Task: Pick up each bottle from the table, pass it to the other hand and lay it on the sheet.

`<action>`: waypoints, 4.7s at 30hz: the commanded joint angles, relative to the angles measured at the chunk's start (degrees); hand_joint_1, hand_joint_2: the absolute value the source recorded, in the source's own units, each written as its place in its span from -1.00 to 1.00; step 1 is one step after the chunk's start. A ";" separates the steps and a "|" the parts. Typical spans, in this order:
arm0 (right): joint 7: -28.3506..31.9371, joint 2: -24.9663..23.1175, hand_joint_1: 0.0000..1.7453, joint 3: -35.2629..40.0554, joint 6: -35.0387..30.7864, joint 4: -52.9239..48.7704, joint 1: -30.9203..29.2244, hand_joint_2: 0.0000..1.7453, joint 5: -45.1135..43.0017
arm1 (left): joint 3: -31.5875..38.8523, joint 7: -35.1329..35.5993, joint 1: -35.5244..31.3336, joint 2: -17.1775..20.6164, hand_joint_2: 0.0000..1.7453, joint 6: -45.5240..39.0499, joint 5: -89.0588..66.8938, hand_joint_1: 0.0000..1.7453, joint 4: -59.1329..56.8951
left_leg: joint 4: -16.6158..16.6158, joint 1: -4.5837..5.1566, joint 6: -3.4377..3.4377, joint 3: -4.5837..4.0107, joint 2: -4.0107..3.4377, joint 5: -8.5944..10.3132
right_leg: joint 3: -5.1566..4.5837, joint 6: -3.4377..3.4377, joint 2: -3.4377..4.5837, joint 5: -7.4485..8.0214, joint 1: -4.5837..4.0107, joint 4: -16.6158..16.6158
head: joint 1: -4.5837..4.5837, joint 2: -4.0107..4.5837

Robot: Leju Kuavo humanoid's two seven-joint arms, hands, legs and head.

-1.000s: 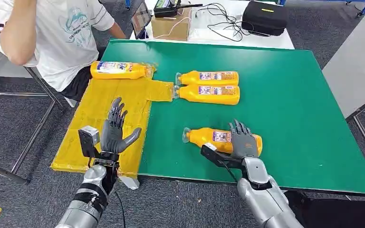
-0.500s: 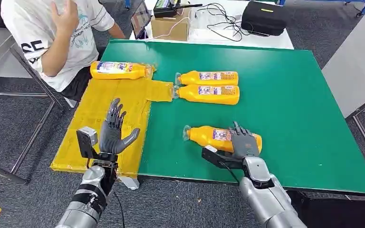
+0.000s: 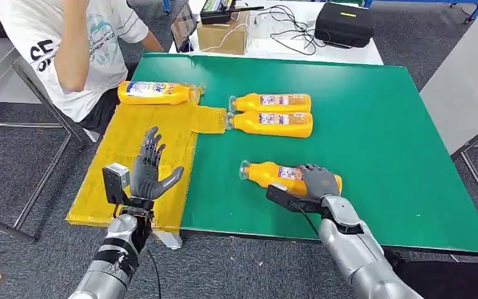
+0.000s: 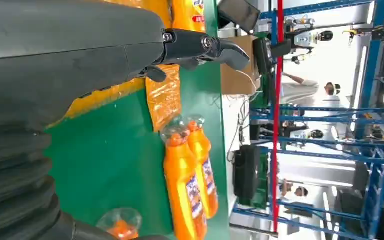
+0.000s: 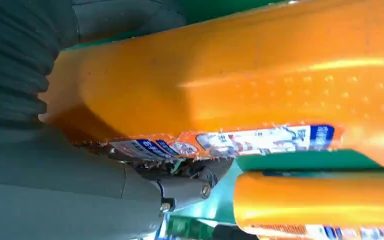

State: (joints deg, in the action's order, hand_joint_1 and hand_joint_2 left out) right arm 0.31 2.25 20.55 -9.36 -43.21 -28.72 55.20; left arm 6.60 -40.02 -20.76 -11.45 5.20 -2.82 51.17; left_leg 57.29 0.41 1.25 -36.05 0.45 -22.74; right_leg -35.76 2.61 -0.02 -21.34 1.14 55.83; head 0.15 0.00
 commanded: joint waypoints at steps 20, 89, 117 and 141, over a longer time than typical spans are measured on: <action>8.13 -7.53 1.00 -4.14 -10.84 -1.36 1.53 1.00 -11.02 | -2.23 3.87 -4.70 0.52 1.00 -4.48 -3.33 -1.00 -8.02 | 0.00 -0.07 -0.09 0.07 -0.12 -0.08 | 0.08 -0.07 0.07 -0.06 -0.07 -0.04 | 0.00 0.00; 20.53 -19.65 -0.04 7.17 -22.38 6.47 -0.34 1.00 -26.70 | -16.48 10.81 -3.12 -0.96 1.00 4.34 12.85 1.00 6.88 | -0.01 -0.11 -0.12 -0.05 -0.05 -0.13 | -0.01 -0.11 0.08 -0.13 -0.10 -0.04 | 0.00 0.00; 25.71 -17.81 -1.00 -0.92 -24.48 -7.29 2.82 1.00 -36.02 | -12.07 10.23 -10.18 4.76 1.00 -4.08 8.16 1.00 4.02 | 0.02 -0.10 -0.10 -0.23 -0.04 -0.07 | -0.19 -0.07 0.08 -0.07 -0.09 -0.01 | 0.00 0.00; 28.06 -18.11 -1.00 -3.83 -18.83 -8.18 2.12 1.00 -43.43 | -21.21 11.92 -21.40 12.76 1.00 -22.82 -41.97 1.00 -16.74 | 0.08 -0.17 -0.20 -0.12 -0.02 -0.09 | -0.07 -0.13 0.03 -0.15 -0.15 0.05 | 0.00 0.00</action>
State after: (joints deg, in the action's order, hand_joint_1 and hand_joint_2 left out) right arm 28.33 -16.26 17.79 -29.42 -53.31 -24.36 12.46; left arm -5.05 -32.94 -34.22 -2.80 -13.94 -27.37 50.86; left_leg 57.29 0.36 1.18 -36.45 0.38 -22.68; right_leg -36.17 2.63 0.10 -21.33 1.11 55.83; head 0.15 0.00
